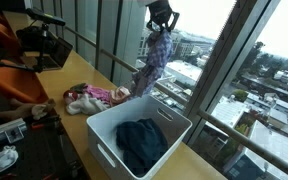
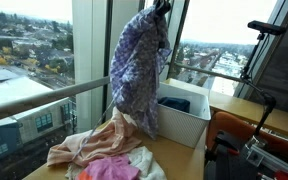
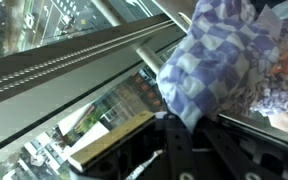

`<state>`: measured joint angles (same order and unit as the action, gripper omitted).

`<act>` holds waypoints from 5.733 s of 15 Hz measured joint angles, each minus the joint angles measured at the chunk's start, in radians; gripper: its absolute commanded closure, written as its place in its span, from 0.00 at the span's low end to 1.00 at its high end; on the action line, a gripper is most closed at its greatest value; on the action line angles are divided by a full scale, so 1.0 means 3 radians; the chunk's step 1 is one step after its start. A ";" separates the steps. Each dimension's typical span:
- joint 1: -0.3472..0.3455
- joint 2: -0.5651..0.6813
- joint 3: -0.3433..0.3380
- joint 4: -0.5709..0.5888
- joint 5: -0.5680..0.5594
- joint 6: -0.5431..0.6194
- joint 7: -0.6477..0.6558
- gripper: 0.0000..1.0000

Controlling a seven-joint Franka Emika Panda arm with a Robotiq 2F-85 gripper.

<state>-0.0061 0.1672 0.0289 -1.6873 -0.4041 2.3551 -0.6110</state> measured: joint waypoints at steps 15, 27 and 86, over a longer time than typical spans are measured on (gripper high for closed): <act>-0.0103 -0.0003 -0.0054 0.1341 0.0039 -0.0194 -0.0177 0.99; -0.0378 0.0003 -0.0081 0.1459 0.0195 -0.0196 -0.0183 0.99; -0.0308 -0.0829 -0.0255 -0.1785 0.0184 0.0201 0.0253 0.44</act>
<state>-0.0984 -0.0814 -0.0476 -2.2228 -0.3490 2.4155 -0.5352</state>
